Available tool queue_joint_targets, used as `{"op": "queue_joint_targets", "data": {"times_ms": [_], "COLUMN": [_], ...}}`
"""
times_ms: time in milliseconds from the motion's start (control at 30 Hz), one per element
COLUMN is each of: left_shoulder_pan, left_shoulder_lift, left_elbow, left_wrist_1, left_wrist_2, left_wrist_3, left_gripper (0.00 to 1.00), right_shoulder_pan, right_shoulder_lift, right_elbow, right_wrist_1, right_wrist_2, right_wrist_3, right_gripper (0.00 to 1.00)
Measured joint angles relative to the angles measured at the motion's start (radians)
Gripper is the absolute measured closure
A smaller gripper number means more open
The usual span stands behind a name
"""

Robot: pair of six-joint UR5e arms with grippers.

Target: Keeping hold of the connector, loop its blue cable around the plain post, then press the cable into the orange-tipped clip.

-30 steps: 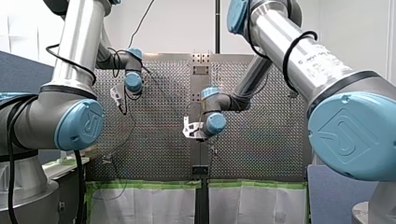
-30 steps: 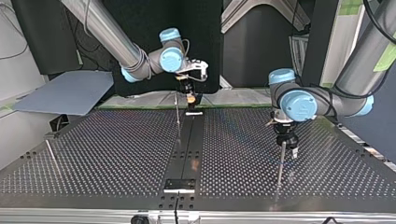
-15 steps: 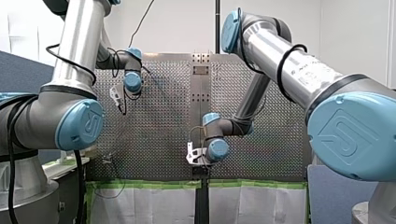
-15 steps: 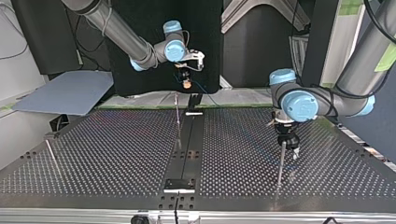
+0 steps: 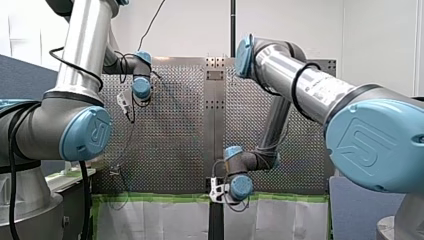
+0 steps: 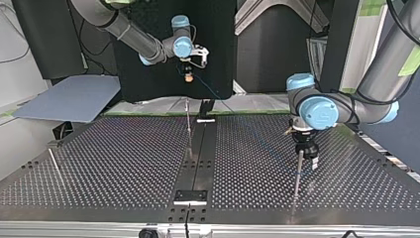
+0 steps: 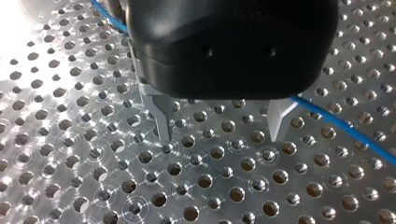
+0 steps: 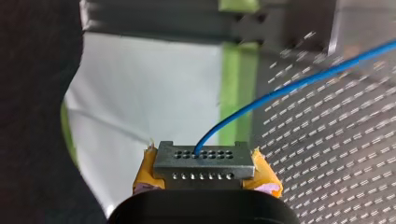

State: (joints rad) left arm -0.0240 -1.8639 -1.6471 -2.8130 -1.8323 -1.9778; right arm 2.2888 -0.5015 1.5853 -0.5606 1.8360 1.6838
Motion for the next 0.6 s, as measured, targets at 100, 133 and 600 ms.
{"op": "queue_joint_targets", "data": {"times_ms": [100, 133, 600], "left_shoulder_pan": [0.001, 0.001, 0.002], "left_shoulder_lift": [0.0, 0.0, 0.0], "left_elbow": [0.0, 0.0, 0.0], "left_wrist_1": [0.0, 0.001, 0.001], "left_wrist_2": [0.0, 0.0, 0.0], "left_wrist_3": [0.0, 0.0, -0.001], "left_gripper": [0.0, 0.0, 0.0], "right_shoulder_pan": [-0.011, -0.016, -0.134], "right_shoulder_lift": [0.028, 0.039, 0.062], "right_elbow": [0.012, 0.02, 0.112], "right_wrist_1": [-0.02, -0.031, -0.166], "right_wrist_2": [0.027, 0.038, 0.059], "right_wrist_3": [0.008, 0.013, 0.042], "right_gripper": [1.0, 1.0, 1.0]}}
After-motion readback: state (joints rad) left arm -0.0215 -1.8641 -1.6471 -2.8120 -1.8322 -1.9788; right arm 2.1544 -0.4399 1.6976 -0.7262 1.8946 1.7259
